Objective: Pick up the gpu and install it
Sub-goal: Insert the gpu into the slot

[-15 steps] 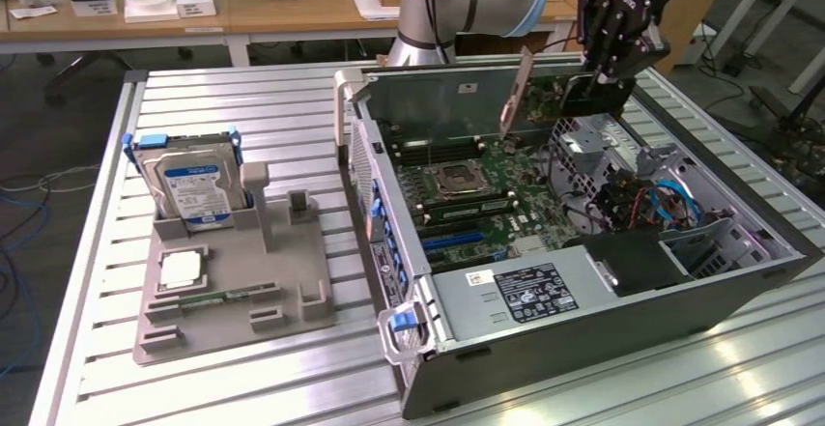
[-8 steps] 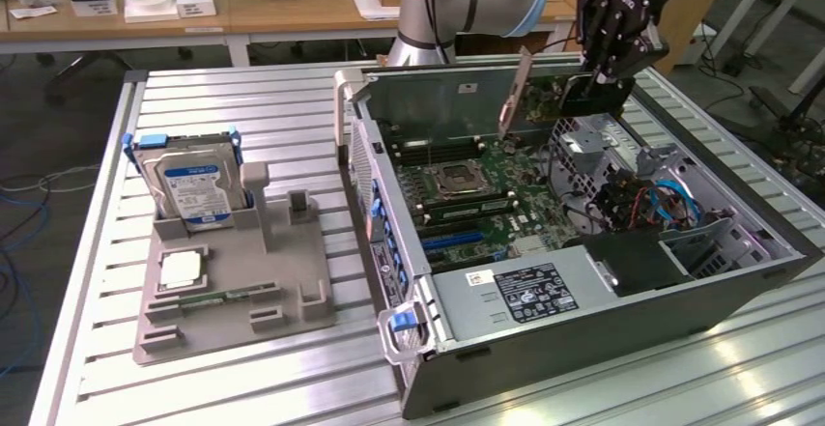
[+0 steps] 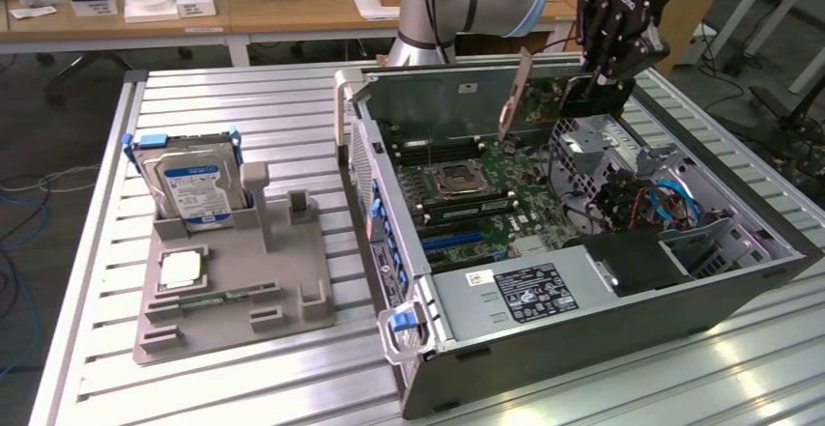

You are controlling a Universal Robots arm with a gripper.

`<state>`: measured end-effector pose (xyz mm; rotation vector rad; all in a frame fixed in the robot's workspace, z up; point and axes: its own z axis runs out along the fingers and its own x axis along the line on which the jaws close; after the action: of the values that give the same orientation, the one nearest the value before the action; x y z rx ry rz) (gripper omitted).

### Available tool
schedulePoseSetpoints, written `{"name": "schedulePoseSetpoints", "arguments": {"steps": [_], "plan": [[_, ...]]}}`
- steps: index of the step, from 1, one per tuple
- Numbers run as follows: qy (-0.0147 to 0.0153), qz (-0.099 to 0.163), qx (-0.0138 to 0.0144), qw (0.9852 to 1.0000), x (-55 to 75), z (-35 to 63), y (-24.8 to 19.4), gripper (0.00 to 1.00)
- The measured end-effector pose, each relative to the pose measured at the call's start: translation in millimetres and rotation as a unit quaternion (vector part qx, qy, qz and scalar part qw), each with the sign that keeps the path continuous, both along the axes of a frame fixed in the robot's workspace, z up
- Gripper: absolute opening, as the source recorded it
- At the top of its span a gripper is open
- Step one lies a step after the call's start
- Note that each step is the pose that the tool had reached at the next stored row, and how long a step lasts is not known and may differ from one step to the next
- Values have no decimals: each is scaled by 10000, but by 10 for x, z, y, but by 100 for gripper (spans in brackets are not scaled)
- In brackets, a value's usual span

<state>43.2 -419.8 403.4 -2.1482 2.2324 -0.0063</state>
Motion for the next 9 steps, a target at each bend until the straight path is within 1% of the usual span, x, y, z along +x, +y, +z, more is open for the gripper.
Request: {"name": "schedulePoseSetpoints", "arguments": {"steps": [3,9], "plan": [[0,0,0,10000,0,0,-18,27],[0,0,0,10000,0,0,-19,27]]}}
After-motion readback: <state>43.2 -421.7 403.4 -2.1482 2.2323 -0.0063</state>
